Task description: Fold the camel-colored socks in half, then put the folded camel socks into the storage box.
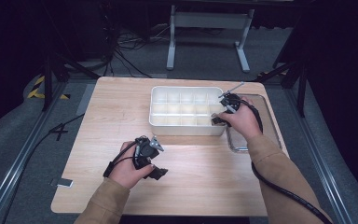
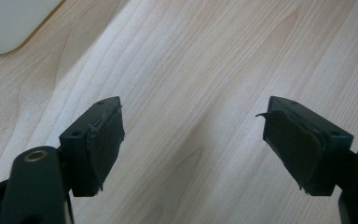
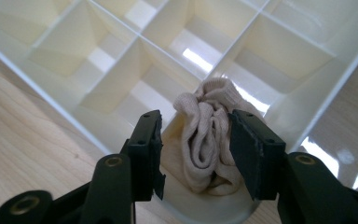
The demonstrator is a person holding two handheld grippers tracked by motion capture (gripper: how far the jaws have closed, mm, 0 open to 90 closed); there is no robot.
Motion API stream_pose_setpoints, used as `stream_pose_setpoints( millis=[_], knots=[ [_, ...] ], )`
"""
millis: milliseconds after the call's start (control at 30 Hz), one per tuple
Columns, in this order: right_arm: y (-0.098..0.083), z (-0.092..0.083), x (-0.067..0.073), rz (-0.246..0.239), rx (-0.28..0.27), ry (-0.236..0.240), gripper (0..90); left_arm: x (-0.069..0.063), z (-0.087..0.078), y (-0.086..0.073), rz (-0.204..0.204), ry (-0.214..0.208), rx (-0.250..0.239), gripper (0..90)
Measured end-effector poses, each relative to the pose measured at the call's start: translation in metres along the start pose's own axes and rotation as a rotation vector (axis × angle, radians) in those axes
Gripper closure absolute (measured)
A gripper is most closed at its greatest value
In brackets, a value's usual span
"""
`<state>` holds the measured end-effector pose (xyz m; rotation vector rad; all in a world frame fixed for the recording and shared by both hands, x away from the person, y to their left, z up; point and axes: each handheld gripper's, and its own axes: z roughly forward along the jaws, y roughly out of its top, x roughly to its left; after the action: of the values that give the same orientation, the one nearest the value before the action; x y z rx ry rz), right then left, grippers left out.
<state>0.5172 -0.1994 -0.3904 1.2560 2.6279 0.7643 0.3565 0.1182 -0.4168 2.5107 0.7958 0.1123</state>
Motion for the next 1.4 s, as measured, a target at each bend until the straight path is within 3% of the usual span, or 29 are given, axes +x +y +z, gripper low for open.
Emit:
stream_pose_setpoints(
  millis=[200,667,967,1133,1400],
  knots=[
    [-0.011,-0.028,0.008,-0.067,-0.110,0.033,50.4,0.001,-0.001,0.000,-0.007,-0.011,0.000,20.8],
    [-0.048,-0.070,0.035,-0.173,-0.276,0.143,46.5,0.004,-0.010,-0.002,-0.014,-0.017,-0.031,21.0],
    [-0.076,-0.079,0.049,-0.212,-0.332,0.191,45.0,0.002,-0.010,-0.002,-0.021,-0.022,-0.027,21.0],
    [-0.092,-0.076,0.054,-0.222,-0.328,0.204,44.4,0.002,-0.011,-0.003,-0.014,-0.016,-0.033,21.0],
    [-0.121,-0.070,0.054,-0.198,-0.349,0.221,43.4,0.002,-0.012,-0.003,-0.010,-0.017,-0.032,21.0]
  ],
)
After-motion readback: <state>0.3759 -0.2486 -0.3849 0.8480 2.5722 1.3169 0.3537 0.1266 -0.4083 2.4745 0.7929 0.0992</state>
